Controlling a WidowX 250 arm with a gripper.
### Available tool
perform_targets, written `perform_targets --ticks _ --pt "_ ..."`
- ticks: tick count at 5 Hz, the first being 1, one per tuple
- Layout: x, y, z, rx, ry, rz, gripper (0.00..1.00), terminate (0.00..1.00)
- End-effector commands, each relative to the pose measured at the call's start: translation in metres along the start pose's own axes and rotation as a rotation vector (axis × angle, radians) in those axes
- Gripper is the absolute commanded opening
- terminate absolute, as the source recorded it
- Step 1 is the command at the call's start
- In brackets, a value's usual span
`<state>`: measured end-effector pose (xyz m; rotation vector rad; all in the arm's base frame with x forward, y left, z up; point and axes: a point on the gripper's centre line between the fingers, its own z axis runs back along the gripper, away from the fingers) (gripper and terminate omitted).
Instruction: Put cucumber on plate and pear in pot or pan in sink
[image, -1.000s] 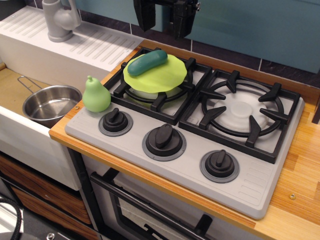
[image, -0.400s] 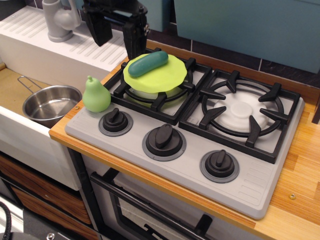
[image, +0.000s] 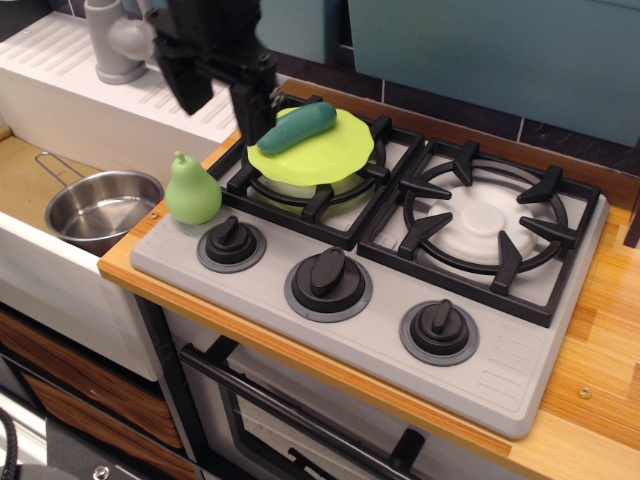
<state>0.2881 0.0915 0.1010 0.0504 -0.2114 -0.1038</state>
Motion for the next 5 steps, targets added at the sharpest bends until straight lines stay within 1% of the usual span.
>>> perform_targets --ticks 1,2,3,4,5 --pt "0.004 0.017 0.019 0.080 -0.085 0.004 1.00 0.00" --pt "0.000 0.023 0.019 0.108 -0.084 0.031 1.00 0.00" --pt "-0.005 0.026 0.016 0.111 -0.058 0.063 1.00 0.00" --pt "-0.009 0.026 0.004 0.099 -0.068 0.072 1.00 0.00" --pt "-0.012 0.026 -0.006 0.078 -0.055 0.092 1.00 0.00"
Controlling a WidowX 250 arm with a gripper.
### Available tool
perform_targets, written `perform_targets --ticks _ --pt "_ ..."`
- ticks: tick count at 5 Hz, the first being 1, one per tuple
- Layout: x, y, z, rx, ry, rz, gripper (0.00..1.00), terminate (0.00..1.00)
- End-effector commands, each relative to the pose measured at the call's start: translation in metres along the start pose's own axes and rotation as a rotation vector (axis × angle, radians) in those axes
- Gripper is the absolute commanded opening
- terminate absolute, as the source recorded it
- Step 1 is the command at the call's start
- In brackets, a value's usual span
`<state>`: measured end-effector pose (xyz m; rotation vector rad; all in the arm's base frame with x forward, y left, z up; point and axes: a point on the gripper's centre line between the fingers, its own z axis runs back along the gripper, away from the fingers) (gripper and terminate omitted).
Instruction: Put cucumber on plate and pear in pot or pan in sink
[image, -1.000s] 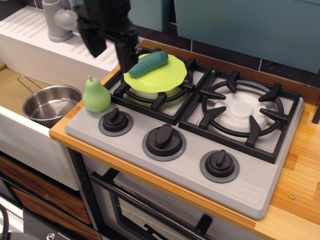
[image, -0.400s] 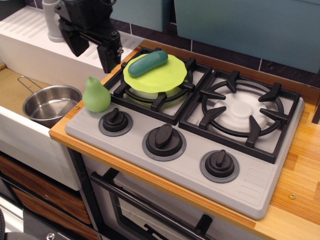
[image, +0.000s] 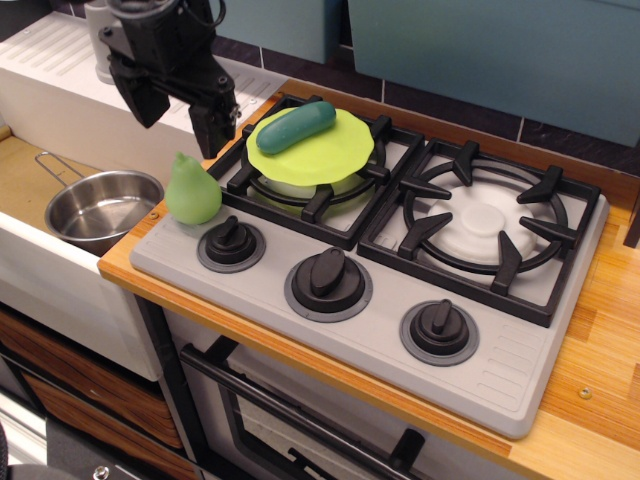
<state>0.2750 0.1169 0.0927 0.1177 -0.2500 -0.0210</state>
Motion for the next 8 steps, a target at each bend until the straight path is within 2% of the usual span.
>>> perform_targets --ticks 1,3,7,8 --pt "0.004 0.003 -0.012 -0.017 -0.029 0.019 1.00 0.00" --pt "-0.002 0.005 -0.021 -0.023 -0.015 0.032 1.00 0.00" --pt "-0.007 -0.002 -0.042 -0.078 -0.037 0.035 1.00 0.00" --pt "-0.008 -0.005 -0.041 -0.085 -0.028 0.050 0.00 0.00"
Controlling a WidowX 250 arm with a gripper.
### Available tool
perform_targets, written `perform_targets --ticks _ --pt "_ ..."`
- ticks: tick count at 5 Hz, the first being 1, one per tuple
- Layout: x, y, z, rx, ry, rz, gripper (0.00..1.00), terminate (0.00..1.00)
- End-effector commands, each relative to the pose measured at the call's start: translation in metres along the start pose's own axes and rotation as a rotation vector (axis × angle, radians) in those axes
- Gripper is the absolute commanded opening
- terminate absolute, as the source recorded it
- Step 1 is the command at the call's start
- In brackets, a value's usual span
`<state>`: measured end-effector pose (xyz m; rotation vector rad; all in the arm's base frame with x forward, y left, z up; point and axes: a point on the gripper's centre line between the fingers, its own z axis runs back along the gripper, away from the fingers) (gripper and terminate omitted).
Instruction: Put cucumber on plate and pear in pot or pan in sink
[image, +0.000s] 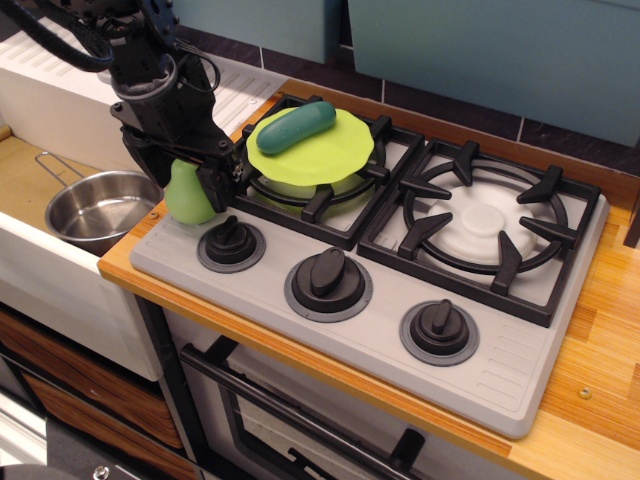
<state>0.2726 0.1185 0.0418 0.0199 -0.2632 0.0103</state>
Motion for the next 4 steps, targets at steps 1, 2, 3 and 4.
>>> perform_targets --ticks 1,2,3,4 --pt "0.008 -0.004 0.019 -0.005 0.014 0.014 0.00 0.00" --pt "0.008 -0.006 0.027 -0.002 0.031 0.026 0.00 0.00" --pt "0.009 -0.006 0.037 0.004 0.048 0.024 0.00 0.00" --pt "0.009 -0.006 0.040 -0.006 0.052 0.018 0.00 0.00"
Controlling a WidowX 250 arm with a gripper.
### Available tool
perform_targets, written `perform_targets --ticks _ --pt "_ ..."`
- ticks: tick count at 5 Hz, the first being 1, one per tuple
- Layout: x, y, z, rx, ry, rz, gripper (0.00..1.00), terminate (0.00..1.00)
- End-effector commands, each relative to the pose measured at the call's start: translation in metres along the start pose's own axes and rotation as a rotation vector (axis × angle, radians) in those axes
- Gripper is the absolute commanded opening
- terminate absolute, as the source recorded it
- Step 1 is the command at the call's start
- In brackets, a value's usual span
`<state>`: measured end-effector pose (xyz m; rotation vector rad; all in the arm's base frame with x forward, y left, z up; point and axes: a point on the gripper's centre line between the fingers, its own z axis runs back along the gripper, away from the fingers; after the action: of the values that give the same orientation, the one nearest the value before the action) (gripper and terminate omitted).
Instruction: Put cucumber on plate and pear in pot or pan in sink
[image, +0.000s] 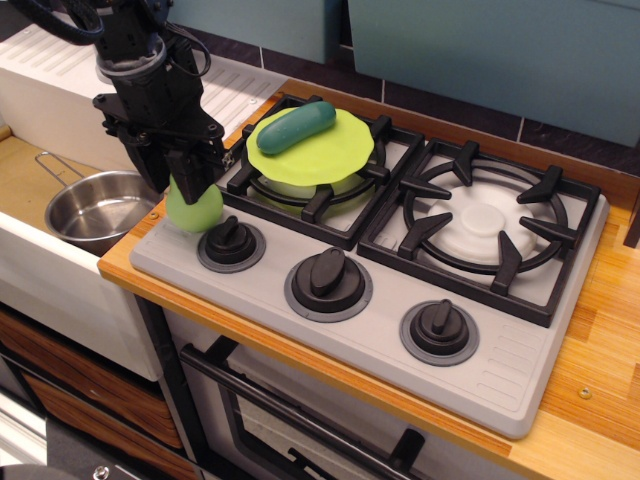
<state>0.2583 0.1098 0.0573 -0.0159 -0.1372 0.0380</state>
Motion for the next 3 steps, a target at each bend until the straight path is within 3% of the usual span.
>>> perform_targets --ticks 1,3 --pt "0.015 0.001 0.030 0.028 -0.069 -0.014 0.00 0.00" --pt "0.018 0.020 0.055 0.027 -0.042 -0.058 0.00 0.00"
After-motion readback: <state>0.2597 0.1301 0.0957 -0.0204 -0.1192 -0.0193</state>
